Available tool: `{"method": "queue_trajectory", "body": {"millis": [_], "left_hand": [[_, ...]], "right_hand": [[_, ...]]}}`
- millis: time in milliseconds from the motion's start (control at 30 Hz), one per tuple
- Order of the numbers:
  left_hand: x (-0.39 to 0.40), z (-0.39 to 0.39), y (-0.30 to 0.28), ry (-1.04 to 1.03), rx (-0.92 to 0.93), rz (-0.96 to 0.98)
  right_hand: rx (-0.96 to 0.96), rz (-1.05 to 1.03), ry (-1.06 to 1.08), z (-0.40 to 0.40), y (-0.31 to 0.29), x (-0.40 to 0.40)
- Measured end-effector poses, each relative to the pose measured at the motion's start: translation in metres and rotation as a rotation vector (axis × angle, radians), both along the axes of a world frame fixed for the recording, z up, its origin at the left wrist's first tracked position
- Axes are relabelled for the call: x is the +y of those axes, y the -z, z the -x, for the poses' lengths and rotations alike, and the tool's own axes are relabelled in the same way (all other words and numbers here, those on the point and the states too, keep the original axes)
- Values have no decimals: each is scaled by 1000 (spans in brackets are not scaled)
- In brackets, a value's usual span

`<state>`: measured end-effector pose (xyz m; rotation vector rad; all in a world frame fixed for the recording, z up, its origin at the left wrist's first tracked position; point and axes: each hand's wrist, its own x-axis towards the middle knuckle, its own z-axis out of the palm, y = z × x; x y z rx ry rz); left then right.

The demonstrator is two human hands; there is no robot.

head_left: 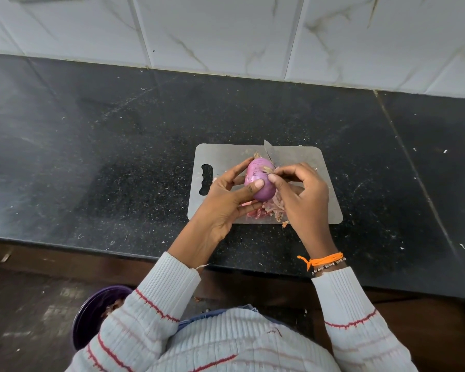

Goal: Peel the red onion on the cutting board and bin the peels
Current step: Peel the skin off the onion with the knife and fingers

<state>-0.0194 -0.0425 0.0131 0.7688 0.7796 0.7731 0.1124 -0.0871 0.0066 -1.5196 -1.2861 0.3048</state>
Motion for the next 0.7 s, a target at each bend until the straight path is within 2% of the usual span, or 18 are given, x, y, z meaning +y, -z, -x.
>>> {"method": "queue_trajectory", "body": {"millis": [200, 333, 567, 700], "left_hand": [[-2, 1, -3, 20, -51, 65], [1, 3, -2, 35, -83, 88], [2, 0, 2, 65, -63, 74], [2, -1, 3, 66, -50, 73]], "right_hand": [[-116, -3, 146, -12, 4, 0], [-127, 7, 205, -21, 4, -3], [-51, -27, 10, -7, -12, -5], [-98, -37, 8, -3, -8, -2]]}}
